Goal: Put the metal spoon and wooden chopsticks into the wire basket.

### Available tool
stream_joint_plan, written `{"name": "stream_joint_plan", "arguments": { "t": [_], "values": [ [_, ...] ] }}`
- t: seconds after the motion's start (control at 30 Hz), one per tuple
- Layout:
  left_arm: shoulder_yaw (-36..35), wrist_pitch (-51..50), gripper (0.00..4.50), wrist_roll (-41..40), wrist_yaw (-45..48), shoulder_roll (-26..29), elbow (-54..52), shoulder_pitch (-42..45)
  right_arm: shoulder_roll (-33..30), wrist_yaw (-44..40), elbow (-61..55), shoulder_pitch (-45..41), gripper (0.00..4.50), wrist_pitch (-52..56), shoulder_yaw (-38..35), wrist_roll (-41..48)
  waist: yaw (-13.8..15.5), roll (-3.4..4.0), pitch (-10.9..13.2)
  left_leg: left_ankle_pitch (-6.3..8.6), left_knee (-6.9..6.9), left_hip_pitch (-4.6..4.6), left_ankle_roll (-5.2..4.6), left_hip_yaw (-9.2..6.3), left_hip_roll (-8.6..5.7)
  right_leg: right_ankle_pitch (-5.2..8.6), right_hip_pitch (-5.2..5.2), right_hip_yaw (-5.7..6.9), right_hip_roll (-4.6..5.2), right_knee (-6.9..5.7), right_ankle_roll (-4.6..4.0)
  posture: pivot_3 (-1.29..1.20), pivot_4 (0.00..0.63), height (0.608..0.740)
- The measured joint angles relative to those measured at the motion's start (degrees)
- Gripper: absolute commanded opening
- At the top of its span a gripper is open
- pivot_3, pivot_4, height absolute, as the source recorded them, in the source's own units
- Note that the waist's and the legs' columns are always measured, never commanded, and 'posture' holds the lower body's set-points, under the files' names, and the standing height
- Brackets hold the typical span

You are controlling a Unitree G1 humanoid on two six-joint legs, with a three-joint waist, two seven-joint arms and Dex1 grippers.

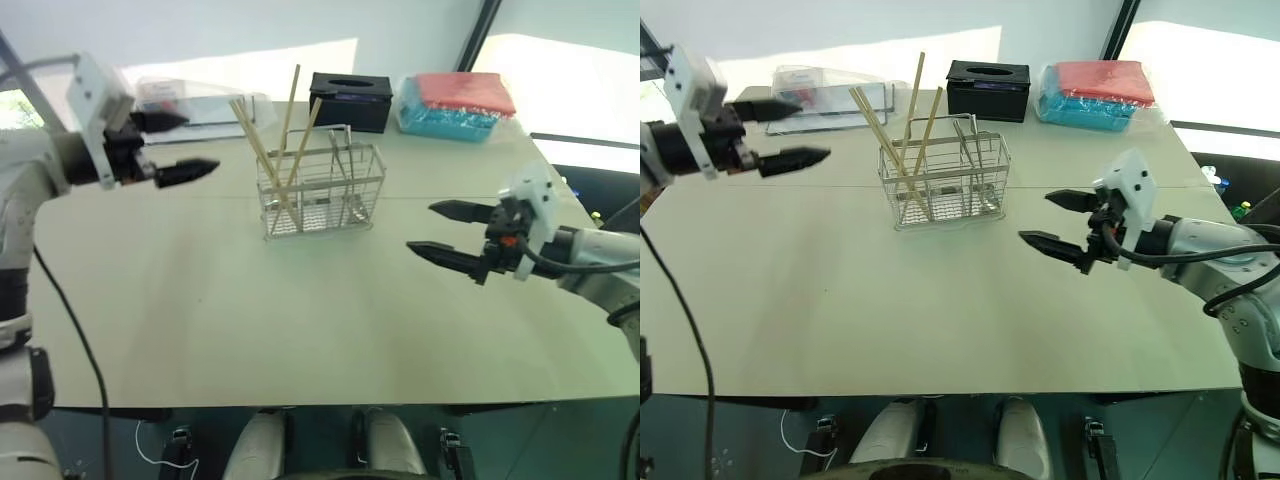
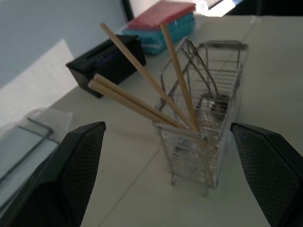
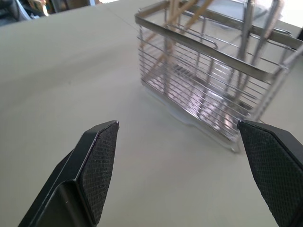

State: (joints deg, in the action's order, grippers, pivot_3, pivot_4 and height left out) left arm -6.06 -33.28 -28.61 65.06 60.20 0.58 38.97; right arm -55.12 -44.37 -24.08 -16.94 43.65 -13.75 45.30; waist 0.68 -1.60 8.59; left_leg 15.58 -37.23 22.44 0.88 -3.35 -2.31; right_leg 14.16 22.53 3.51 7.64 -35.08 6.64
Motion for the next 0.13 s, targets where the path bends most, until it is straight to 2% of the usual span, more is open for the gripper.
{"name": "stream_joint_plan", "arguments": {
  "t": [0.13],
  "values": [
    [-3.1, 1.4, 4.47, -0.2, 3.6, 3.4, -4.3, -8.1, -0.2, -1.7, 3.0, -0.4, 4.17, -1.6, -0.8, -1.8, 0.0, 0.09, 0.0, 0.00, 0.07, -0.01, 0.00, -0.02, 0.06, 0.05, 0.03, -0.06, 0.03, 0.02, -0.09, 0.00, 0.150, 0.667]
  ]
}}
